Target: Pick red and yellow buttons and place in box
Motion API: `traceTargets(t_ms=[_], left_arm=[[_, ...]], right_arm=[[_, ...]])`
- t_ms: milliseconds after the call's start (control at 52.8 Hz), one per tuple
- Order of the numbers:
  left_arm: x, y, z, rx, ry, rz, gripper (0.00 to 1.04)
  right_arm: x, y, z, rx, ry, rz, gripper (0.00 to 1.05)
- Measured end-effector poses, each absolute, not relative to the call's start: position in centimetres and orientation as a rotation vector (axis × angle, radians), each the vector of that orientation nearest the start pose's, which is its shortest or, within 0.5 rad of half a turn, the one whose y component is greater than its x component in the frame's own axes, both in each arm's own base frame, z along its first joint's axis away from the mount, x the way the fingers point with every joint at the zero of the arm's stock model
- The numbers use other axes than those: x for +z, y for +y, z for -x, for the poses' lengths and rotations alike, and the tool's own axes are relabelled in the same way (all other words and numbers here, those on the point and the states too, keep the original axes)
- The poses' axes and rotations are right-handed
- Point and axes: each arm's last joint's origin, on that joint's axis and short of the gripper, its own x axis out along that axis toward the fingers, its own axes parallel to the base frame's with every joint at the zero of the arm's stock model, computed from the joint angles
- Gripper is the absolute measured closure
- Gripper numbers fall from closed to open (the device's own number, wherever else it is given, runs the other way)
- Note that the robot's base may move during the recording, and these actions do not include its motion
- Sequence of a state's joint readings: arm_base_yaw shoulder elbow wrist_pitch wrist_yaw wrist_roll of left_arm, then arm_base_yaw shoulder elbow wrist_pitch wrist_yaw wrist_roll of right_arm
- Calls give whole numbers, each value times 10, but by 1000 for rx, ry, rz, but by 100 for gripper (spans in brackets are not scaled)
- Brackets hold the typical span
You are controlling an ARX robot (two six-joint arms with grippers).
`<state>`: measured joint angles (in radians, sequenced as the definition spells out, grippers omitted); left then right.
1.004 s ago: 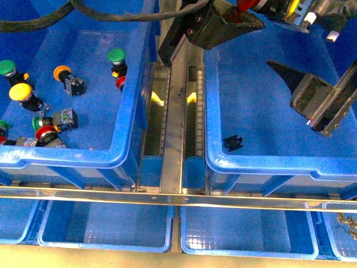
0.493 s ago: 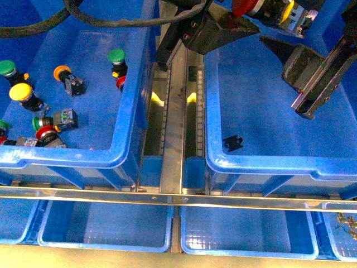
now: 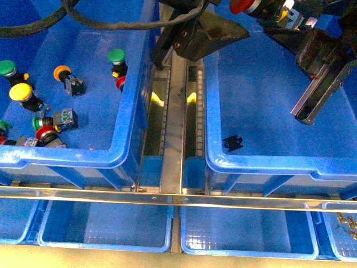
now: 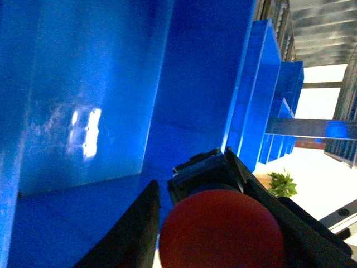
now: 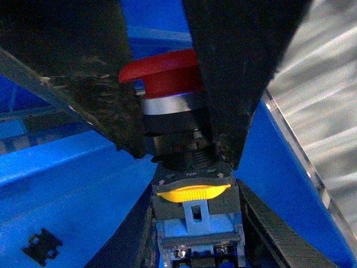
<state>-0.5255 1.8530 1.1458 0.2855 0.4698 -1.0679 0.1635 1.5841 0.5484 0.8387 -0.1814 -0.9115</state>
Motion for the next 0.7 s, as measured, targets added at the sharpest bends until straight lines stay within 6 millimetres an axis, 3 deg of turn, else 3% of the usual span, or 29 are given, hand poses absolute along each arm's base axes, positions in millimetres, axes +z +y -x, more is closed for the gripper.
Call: traceTargets(t_ms=[341, 701], left_arm=[[193, -188, -351, -573, 875, 914, 7], [189, -162, -344, -524, 865, 892, 8]], right_arm=[[165, 52, -288, 434, 39, 894, 77], [160, 52, -286, 478, 43, 913, 77]])
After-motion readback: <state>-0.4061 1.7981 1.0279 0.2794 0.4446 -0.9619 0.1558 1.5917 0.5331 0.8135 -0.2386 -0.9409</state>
